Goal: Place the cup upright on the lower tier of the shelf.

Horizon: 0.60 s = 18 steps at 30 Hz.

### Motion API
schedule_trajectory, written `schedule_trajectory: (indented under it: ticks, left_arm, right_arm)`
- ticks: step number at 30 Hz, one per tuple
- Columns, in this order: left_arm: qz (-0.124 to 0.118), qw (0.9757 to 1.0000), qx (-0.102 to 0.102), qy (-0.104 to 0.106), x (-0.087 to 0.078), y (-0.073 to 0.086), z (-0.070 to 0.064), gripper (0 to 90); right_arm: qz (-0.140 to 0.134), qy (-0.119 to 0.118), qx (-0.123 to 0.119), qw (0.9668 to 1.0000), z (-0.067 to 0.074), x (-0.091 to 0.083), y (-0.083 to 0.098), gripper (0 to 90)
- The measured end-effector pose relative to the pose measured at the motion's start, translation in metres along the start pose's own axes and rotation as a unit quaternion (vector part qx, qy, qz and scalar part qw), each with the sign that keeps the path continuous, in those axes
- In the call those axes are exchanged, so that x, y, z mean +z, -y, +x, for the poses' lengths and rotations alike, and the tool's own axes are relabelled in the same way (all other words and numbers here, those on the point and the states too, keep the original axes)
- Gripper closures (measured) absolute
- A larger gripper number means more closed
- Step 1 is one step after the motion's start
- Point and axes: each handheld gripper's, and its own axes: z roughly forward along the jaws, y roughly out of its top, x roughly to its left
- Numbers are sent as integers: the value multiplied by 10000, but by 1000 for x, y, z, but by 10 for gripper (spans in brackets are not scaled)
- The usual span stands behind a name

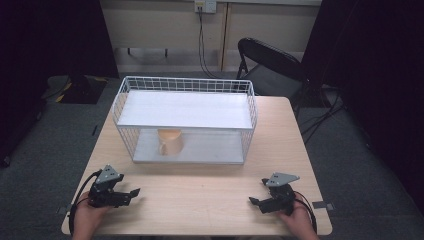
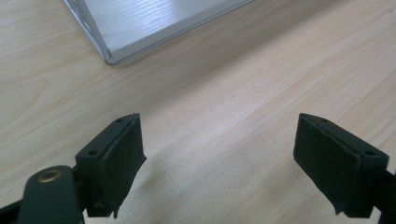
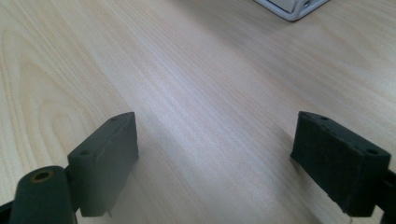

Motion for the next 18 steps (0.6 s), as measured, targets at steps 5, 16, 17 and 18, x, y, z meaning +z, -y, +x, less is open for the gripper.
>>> schedule_trajectory:
  ticks: [5,16,17,18]
  left_arm:
    - [103,9999,98,-44,3,4,-1,159]
    - [305,9994,176,-9,9,9,0,154]
    - [320,9993,204,-21,9,9,0,153]
    - [319,9993,202,-17,9,9,0,153]
  right_arm:
    - [0,0,0,10000,0,0,0,136]
    - [0,0,0,10000,0,0,0,136]
    - [1,-1,-1,10000,0,0,0,136]
    - [1,0,-1,10000,0,0,0,136]
